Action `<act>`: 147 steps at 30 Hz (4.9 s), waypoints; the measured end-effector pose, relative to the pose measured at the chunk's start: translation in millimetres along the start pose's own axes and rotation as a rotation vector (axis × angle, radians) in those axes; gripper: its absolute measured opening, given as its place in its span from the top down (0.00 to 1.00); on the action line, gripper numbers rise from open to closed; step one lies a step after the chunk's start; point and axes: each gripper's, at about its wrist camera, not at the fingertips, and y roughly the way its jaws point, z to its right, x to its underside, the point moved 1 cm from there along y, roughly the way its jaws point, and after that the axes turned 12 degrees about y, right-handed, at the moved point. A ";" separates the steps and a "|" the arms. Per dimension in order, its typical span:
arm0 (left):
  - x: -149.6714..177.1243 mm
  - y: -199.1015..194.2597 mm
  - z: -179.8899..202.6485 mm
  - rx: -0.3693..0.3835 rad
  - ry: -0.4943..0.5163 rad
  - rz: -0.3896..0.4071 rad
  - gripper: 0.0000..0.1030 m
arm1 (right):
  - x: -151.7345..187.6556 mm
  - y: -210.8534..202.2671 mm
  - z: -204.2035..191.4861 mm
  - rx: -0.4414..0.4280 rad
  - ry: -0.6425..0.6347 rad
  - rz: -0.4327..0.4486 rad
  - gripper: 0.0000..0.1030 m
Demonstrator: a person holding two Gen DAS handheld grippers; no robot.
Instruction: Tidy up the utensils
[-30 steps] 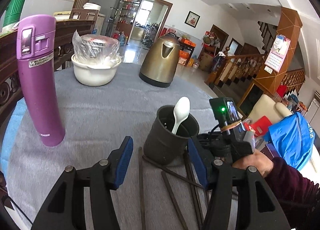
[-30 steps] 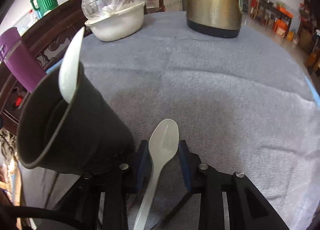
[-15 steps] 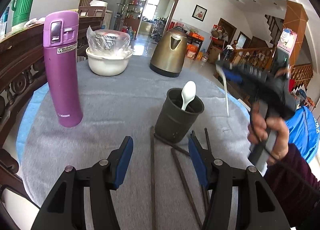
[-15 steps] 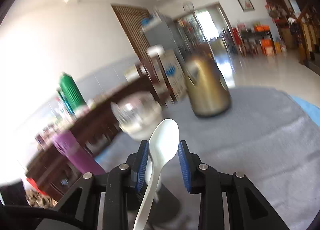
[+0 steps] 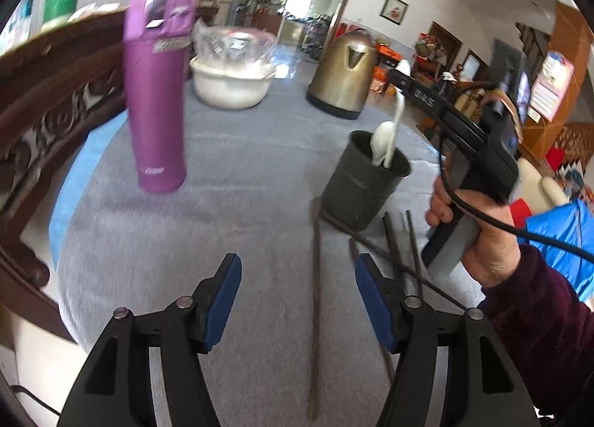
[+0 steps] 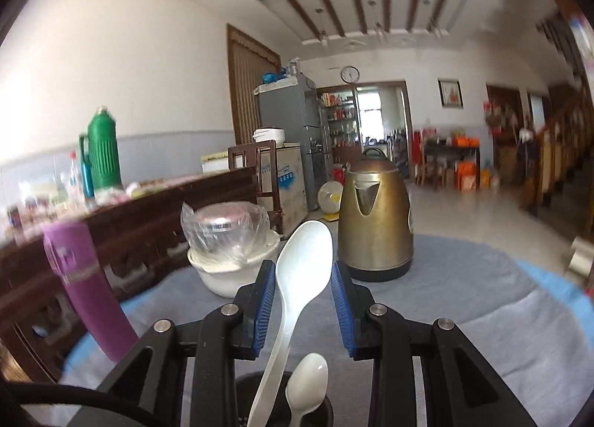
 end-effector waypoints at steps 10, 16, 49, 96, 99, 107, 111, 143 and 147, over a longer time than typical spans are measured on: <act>6.4 -13.4 -24.6 -0.047 -0.036 0.020 0.37 | 17.0 -30.3 4.8 -0.030 -0.016 -0.092 0.66; -1.1 -17.5 -19.4 -0.082 -0.019 0.023 0.37 | 6.5 -77.3 15.4 -0.068 0.038 -0.080 0.66; -46.5 -37.9 83.3 -0.355 0.272 -0.073 0.30 | 13.9 -186.3 94.5 0.003 0.145 -0.229 0.66; -53.4 -47.3 109.5 -0.378 0.370 -0.059 0.30 | 21.6 -210.5 103.4 -0.039 0.193 -0.258 0.39; -53.1 -45.3 105.1 -0.376 0.363 -0.062 0.30 | 21.4 -207.1 100.8 -0.042 0.194 -0.263 0.40; -52.7 -42.7 92.6 -0.376 0.340 -0.067 0.30 | 22.5 -195.6 90.1 -0.041 0.175 -0.293 0.45; -49.8 -35.1 81.4 -0.357 0.318 -0.084 0.30 | 27.6 -185.2 88.9 -0.025 0.184 -0.330 0.48; -40.3 137.4 15.7 0.078 0.139 -0.406 0.47 | 71.7 8.7 146.9 0.140 0.468 -0.819 0.78; -42.9 142.9 19.8 0.061 0.161 -0.421 0.58 | 79.1 22.6 143.3 0.179 0.461 -0.868 0.80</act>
